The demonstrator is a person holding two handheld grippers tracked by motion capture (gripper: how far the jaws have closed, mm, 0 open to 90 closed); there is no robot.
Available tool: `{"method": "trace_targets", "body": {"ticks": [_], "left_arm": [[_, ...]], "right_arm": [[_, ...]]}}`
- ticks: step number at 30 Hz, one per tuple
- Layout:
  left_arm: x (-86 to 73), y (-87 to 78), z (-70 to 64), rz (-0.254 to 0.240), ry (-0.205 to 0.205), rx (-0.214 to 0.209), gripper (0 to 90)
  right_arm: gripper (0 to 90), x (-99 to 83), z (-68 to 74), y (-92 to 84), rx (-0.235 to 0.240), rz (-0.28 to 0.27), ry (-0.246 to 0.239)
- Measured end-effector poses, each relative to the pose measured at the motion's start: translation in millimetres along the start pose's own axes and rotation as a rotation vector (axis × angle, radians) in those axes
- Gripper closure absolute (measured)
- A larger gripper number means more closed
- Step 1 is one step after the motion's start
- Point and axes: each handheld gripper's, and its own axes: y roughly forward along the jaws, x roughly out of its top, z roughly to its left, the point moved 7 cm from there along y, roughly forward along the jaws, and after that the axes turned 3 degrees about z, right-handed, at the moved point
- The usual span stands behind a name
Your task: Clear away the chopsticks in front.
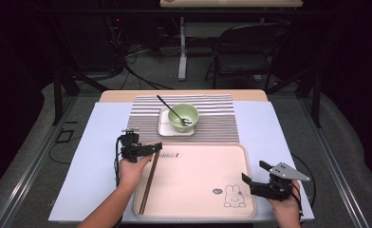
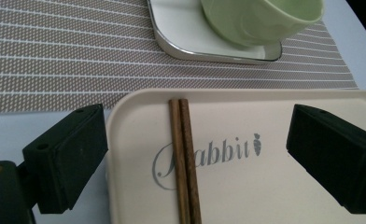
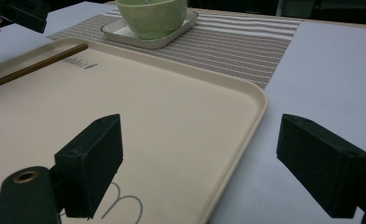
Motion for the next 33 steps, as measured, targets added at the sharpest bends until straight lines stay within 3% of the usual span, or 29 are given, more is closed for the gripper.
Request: {"method": "trace_targets", "body": {"ticks": [15,33], "left_arm": [[25.2,5.6,-3.7,-0.016,-0.002,0.021,5.9],[48.1,15.2,0.8,-0.041,-0.044,0.018,7.0]], "right_arm": [[14.0,0.2,0.2,-0.4,0.002,-0.001,-0.003],[14.0,0.4,0.3,-0.5,0.004,-0.003,-0.003]]}}
